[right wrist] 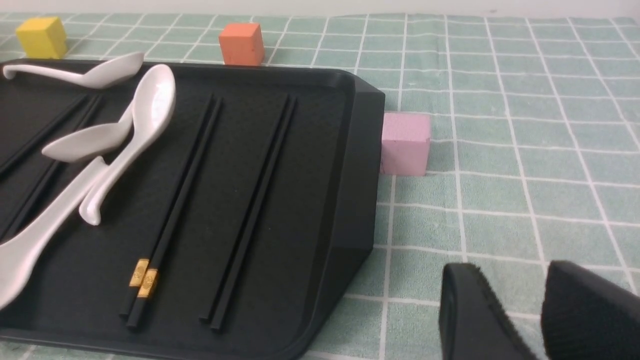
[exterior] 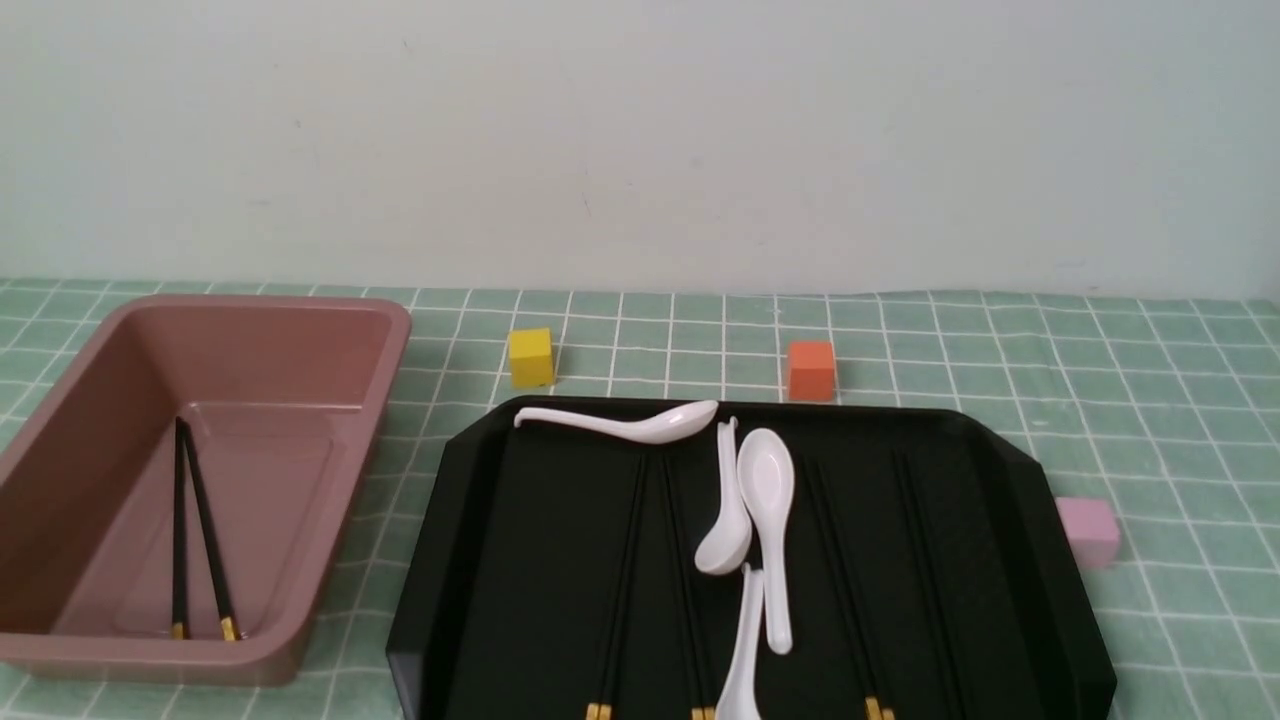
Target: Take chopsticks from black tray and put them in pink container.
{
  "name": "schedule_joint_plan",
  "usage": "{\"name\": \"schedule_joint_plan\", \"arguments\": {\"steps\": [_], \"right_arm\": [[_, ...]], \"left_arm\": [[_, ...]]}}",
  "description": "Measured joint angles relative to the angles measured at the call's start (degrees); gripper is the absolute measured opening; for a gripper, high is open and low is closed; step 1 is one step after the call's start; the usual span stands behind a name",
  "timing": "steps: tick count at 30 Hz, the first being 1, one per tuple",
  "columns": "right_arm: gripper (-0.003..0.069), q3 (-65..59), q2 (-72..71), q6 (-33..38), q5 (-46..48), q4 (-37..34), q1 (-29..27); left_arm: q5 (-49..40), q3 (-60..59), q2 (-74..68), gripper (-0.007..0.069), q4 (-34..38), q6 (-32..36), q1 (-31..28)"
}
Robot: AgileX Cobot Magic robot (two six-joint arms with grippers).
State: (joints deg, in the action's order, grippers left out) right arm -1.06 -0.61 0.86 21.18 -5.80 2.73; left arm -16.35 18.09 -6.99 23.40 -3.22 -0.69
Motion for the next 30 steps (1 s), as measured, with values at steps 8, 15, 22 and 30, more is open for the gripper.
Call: {"name": "schedule_joint_plan", "arguments": {"steps": [8, 15, 22, 30], "right_arm": [[0.0240, 0.0, 0.0, 0.0, 0.0, 0.0, 0.0], [0.0240, 0.0, 0.0, 0.0, 0.0, 0.0, 0.0], [0.0240, 0.0, 0.0, 0.0, 0.0, 0.0, 0.0], [0.0240, 0.0, 0.0, 0.0, 0.0, 0.0, 0.0]], "left_arm": [[-0.1, -8.9, -0.4, -0.0013, -4.7, 0.2, 0.0], [-0.8, -17.9, 5.9, -0.0012, -22.0, -14.4, 4.3], [-5.5, -19.7, 7.6, -0.0011, -25.1, -20.7, 6.2], [-5.9, -19.8, 7.6, -0.0004, -25.2, -20.5, 6.2]]}}
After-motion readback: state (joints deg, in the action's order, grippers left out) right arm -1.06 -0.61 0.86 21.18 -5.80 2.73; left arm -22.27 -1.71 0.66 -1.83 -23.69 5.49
